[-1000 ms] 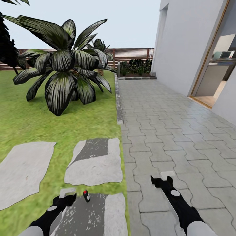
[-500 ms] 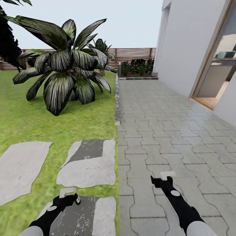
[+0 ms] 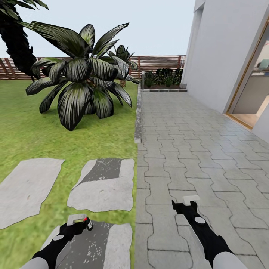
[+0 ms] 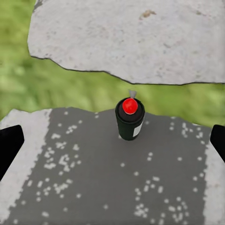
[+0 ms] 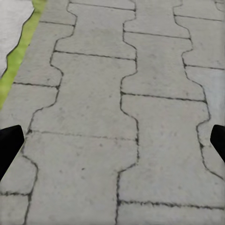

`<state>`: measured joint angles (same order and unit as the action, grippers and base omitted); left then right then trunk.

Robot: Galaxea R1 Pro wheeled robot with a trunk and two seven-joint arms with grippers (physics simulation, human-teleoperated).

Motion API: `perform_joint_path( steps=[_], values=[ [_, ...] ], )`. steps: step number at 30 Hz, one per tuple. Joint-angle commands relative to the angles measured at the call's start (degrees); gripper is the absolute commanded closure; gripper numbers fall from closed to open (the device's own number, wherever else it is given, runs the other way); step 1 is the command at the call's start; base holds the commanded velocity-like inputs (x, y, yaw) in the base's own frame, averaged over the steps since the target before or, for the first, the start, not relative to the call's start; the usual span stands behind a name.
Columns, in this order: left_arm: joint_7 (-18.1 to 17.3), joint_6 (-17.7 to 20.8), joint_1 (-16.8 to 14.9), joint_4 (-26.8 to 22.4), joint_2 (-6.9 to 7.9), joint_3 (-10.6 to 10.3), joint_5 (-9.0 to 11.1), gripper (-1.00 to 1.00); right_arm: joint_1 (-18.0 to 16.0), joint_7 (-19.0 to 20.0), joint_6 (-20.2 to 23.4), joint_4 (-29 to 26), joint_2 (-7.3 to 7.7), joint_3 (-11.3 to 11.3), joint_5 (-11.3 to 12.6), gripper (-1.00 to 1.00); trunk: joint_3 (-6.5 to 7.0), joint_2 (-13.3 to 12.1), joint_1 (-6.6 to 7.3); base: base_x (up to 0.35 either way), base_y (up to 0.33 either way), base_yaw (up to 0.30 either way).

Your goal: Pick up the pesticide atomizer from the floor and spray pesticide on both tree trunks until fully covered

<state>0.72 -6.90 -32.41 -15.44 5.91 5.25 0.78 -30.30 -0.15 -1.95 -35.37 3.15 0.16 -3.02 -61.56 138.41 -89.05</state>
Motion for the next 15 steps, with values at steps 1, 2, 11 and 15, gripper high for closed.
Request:
perform_joint_path(
  steps=[1,2,11,15],
  values=[
    [-0.02,-0.2,-0.03,0.06,0.02,0.13,0.09,-1.0,-0.01,-0.02,-0.15,0.03,0.01,0.01,-0.31,-1.0,-0.24,0.42,-0.21,0.0,-0.001,0.002],
    [-0.05,-0.21,-0.03,0.06,0.03,0.12,0.09,-1.0,0.02,-0.02,-0.16,0.03,0.01,0.01,-0.31,-1.0,-0.46,0.82,-0.43,0.0,-0.001,0.001],
    [-0.37,-0.3,0.05,0.06,0.07,0.01,0.05,-1.0,-0.02,-0.03,-0.16,0.11,0.01,0.01,-0.31,-1.0,-2.79,4.43,-2.4,0.0,0.0,0.0],
    [-0.53,-0.38,0.0,0.06,0.07,-0.08,0.02,-1.0,-0.02,-0.03,-0.14,0.12,0.01,0.01,-0.31,-1.0,-3.99,4.87,-2.7,0.0,0.0,0.0]
  ],
)
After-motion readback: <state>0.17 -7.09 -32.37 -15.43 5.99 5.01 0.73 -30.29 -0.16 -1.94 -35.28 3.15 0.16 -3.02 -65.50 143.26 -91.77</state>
